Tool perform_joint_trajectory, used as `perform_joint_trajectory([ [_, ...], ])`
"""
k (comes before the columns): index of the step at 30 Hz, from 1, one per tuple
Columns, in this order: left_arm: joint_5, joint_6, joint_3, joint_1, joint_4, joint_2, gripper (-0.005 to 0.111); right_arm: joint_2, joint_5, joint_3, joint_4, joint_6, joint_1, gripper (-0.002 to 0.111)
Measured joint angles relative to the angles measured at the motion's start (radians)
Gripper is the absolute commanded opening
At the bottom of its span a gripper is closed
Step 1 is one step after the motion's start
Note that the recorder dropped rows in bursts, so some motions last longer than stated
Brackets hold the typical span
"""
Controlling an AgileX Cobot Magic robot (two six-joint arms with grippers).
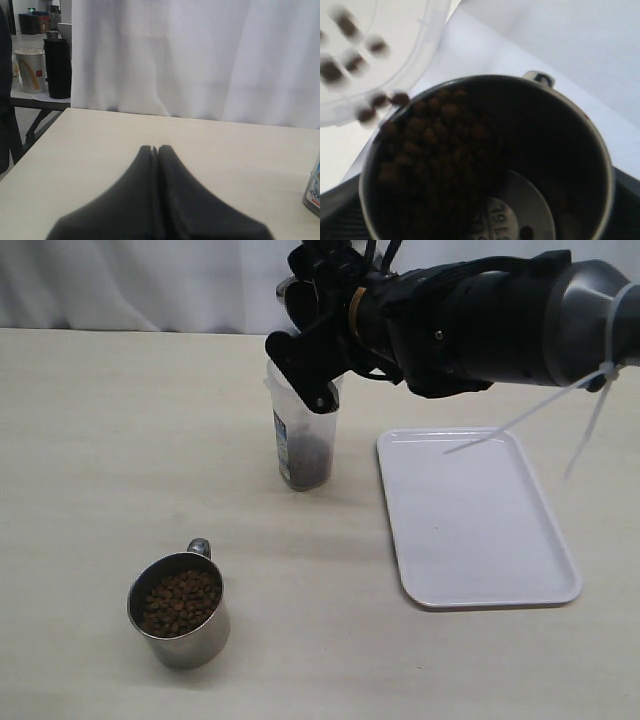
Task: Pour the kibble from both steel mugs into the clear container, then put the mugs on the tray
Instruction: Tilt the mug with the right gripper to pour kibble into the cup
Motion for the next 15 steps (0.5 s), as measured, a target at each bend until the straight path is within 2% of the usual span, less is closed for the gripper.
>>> perform_joint_trajectory([
  [15,0.0,0.0,0.0,0.0,0.0,0.0,0.0,-0.002,0.006,0.0,0.0,-0.055,0.011,0.004],
])
